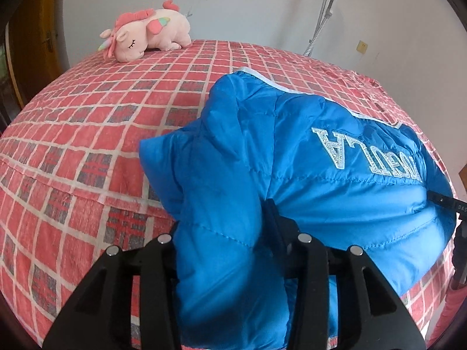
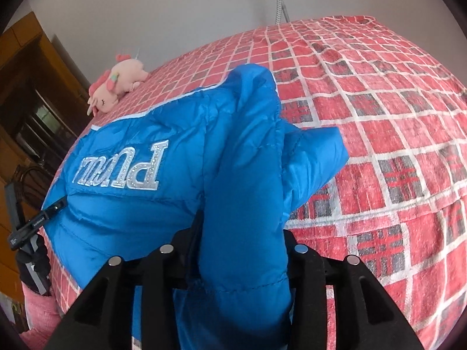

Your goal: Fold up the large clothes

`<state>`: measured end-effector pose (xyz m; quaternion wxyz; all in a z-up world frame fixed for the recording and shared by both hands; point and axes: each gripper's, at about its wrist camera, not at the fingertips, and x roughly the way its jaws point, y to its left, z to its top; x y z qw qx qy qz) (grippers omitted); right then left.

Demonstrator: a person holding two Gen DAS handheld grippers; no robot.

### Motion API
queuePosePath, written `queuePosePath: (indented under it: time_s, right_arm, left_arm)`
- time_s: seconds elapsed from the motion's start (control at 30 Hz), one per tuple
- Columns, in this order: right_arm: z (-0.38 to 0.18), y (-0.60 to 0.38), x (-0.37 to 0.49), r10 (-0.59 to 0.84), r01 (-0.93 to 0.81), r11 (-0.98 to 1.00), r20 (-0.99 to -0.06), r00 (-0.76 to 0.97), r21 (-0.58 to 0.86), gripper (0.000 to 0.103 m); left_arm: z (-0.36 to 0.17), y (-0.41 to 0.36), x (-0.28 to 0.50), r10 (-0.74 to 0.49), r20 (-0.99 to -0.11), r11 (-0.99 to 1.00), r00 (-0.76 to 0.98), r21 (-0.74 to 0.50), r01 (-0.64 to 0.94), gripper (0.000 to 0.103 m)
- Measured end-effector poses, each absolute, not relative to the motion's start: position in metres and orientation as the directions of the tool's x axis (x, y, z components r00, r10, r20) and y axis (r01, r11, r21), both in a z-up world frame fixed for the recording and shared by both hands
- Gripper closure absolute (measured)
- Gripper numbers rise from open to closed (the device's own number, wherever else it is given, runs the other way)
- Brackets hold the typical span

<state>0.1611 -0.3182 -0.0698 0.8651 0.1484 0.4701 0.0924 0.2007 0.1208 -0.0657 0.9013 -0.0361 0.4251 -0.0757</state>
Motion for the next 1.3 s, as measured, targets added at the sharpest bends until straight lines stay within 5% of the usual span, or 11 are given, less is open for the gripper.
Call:
queuePosePath:
  time_s: [0.13,0.3,0.57,0.9,1.3]
  right_arm:
    - [-0.062,-0.319,0.156,0.279,-0.004,0.944,-0.795,0.539,0.329,0.053]
    - [-0.035,-0.322,0.133,0.214,0.007,0.963,-0.782,0.585,0.269,0.053]
    - [0.009,-0.294,0.100,0.198,-0.099,0.979,-0.719,0.666,0.178,0.060]
    - [-0.025,-0.284,0.116,0.158,-0.081,0.987,-0.774,0.613,0.137,0.069]
    - [-0.054,-0.283,0.114,0.132,-0.065,0.991,-0.784,0.607,0.116,0.069]
  left_arm:
    - [-0.058,0.123,0.198,-0.157,-0.768,0.987,0.620,-0.136,0.082,0.056]
    - [-0.034,0.137,0.173,-0.092,-0.738,0.994,0.669,-0.103,0.023,0.044]
    - [0.001,0.108,0.141,-0.128,-0.666,0.992,0.735,-0.088,0.093,0.044]
    - [-0.038,0.072,0.152,-0.064,-0.707,0.993,0.704,0.023,0.114,0.044]
    - [-0.054,0.073,0.154,-0.067,-0.717,0.993,0.693,0.017,0.114,0.043]
